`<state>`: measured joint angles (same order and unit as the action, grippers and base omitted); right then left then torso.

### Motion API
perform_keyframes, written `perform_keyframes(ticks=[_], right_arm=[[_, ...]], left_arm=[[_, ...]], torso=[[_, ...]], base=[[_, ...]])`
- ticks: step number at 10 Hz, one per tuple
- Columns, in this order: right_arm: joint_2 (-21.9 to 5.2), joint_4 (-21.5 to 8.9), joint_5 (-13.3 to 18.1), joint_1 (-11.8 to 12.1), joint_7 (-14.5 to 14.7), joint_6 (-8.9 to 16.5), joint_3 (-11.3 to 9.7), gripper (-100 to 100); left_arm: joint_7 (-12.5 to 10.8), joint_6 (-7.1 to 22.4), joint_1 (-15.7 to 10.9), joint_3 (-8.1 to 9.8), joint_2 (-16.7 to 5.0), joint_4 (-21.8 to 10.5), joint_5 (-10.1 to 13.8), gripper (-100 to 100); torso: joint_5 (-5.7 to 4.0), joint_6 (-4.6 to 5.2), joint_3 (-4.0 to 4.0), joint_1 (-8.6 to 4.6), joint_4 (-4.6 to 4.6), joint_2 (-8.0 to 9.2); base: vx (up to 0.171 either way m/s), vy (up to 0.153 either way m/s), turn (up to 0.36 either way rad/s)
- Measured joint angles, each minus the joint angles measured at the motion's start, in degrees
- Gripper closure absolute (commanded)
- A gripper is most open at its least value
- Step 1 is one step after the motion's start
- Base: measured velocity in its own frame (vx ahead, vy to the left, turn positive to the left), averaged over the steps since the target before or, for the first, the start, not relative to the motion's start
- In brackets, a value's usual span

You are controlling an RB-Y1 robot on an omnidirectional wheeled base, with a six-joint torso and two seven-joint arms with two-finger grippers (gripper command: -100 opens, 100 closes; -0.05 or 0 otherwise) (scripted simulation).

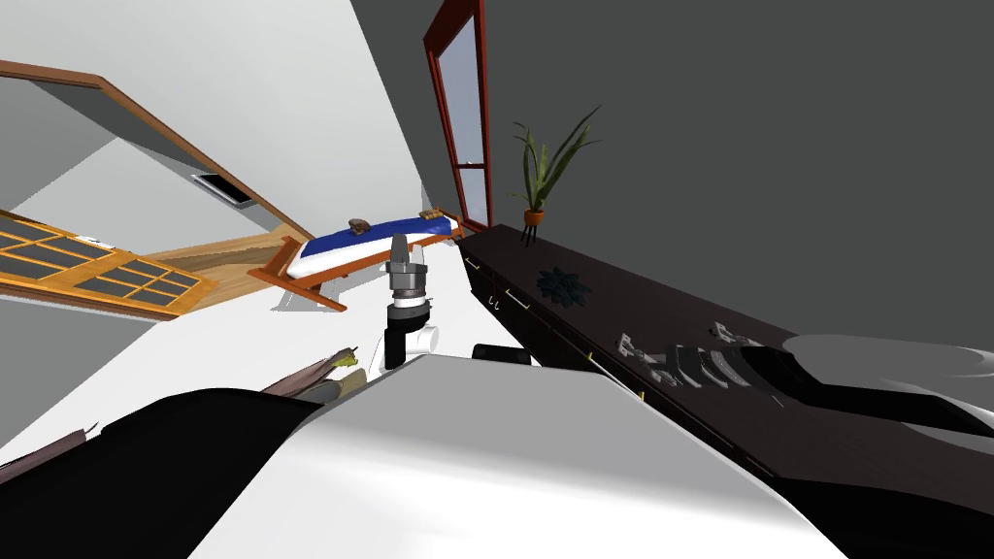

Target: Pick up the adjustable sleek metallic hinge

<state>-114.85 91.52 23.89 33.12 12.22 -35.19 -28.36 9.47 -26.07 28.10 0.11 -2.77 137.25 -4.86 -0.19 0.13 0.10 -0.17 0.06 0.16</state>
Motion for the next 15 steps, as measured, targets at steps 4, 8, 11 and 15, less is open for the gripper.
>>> perform_keyframes(ticks=[4,8,11,15], right_arm=[[0.08,-0.02,-0.56,0.04,0.30,-0.03,-0.09,100],[0.12,-0.02,-0.58,0.03,0.38,-0.07,-0.09,100],[0.07,0.12,-0.69,0.06,0.48,-0.04,-0.24,100],[-5.74,1.34,-2.94,-2.08,-1.00,-2.73,0.57,100]], left_arm=[[0.00,0.00,0.00,0.00,0.00,0.00,0.00,0],[0.00,0.00,0.00,0.00,0.00,0.00,0.00,0],[0.00,0.00,0.00,0.00,0.00,0.00,0.00,0],[0.00,0.00,0.00,0.00,0.00,0.00,0.00,0]], torso=[[-0.22,-0.11,-0.06,0.06,-0.08,-0.05],[-0.42,-0.15,-0.11,0.10,-0.18,-0.04],[-0.53,-0.21,-0.13,0.08,-0.21,-0.05],[-0.47,-0.21,-0.10,0.18,-0.18,-0.01]], base=[[-0.001,-0.003,0.015],[0.003,0.003,-0.010],[-0.009,-0.006,-0.016],[-0.022,-0.004,-0.086]])
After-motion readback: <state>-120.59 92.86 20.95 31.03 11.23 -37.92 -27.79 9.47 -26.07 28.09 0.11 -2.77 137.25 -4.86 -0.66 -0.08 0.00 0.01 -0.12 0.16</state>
